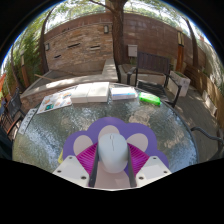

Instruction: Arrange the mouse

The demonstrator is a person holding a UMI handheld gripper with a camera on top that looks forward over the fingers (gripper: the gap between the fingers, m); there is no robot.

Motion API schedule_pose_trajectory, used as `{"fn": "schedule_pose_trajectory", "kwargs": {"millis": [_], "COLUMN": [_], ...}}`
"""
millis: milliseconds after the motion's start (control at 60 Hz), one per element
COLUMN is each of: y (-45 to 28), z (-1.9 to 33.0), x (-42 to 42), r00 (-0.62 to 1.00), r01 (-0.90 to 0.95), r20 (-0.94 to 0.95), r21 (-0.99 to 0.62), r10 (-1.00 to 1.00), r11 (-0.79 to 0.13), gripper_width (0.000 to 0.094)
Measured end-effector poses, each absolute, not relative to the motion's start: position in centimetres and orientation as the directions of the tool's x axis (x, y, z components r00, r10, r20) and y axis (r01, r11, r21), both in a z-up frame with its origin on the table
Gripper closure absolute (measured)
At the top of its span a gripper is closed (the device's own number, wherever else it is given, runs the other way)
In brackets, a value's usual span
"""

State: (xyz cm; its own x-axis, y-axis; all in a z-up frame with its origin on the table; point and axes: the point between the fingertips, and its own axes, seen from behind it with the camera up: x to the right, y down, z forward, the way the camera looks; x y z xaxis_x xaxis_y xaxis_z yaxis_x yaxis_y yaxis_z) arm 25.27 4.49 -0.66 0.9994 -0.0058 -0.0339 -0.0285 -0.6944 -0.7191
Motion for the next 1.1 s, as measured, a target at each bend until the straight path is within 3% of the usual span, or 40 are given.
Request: {"fn": "schedule_pose_trajectory", "kwargs": {"millis": [100, 167, 200, 383, 700, 883, 1100], "y": [4.2, 3.7, 3.3, -0.8, -14.6, -20.9, -23.4], "z": [-1.0, -0.4, 0.6, 6.8, 18.2, 19.8, 20.6], "x": [24.9, 24.9, 25.2, 25.0, 22.4, 20.1, 18.6], "r00": [0.999, 0.999, 1.000, 0.999, 0.992, 0.990, 0.990], "r01": [-0.034, -0.013, -0.008, 0.001, 0.008, 0.023, 0.039], "r20": [-0.053, -0.035, -0.024, 0.025, 0.079, 0.099, 0.110], "r21": [-0.712, -0.718, -0.716, -0.756, -0.820, -0.823, -0.824], "r10": [0.006, 0.017, 0.013, -0.027, -0.099, -0.103, -0.092], "r11": [-0.702, -0.696, -0.698, -0.654, -0.573, -0.567, -0.565], "gripper_width": [0.0372, 0.0143, 0.0070, 0.0077, 0.0085, 0.0085, 0.0089]}}
